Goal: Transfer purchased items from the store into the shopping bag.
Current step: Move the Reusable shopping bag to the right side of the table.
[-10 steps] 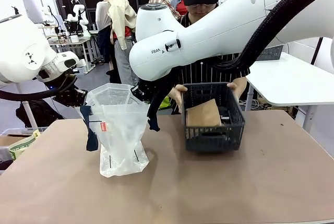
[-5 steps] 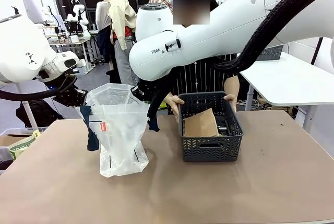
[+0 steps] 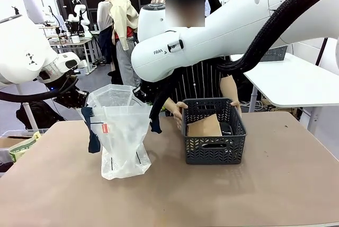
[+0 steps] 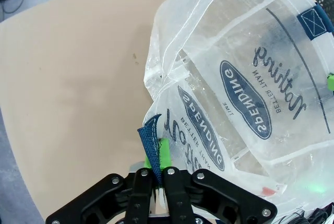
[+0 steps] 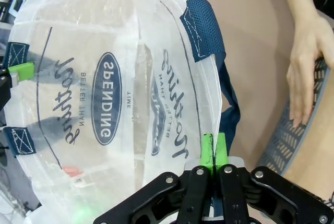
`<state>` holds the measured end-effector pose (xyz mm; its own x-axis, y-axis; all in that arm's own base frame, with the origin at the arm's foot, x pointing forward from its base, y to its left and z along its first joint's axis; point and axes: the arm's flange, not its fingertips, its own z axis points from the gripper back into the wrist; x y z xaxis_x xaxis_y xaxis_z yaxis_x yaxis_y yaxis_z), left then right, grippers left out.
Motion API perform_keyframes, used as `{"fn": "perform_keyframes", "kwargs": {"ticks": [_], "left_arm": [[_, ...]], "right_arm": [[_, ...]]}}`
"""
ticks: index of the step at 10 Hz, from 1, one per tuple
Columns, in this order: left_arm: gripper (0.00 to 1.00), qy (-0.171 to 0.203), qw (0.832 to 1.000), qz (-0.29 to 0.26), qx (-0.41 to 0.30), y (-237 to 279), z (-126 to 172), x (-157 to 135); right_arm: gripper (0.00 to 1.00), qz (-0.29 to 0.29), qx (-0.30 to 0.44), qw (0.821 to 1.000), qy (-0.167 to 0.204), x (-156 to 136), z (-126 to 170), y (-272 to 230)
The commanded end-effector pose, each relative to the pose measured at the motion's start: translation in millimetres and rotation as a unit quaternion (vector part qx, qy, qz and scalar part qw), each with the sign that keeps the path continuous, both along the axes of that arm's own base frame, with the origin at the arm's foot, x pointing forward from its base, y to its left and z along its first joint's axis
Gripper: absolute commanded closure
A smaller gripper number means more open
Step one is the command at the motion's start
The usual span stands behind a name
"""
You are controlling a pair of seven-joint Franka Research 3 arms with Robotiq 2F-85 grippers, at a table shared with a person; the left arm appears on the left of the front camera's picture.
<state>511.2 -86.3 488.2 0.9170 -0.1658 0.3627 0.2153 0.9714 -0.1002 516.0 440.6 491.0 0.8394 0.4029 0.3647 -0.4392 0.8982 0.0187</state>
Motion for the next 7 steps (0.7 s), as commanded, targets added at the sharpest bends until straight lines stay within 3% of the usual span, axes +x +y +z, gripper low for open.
{"fn": "perform_keyframes", "kwargs": {"ticks": [1,7], "left_arm": [[1.00,-0.001,1.000,0.008,0.006,1.3,1.8,-3.5],[1.00,-0.001,1.000,0.008,0.006,1.3,1.8,-3.5]], "right_arm": [[1.00,-0.010,0.001,1.000,-0.002,0.1,0.5,-0.3],[1.00,-0.010,0.001,1.000,-0.002,0.1,0.5,-0.3]]}}
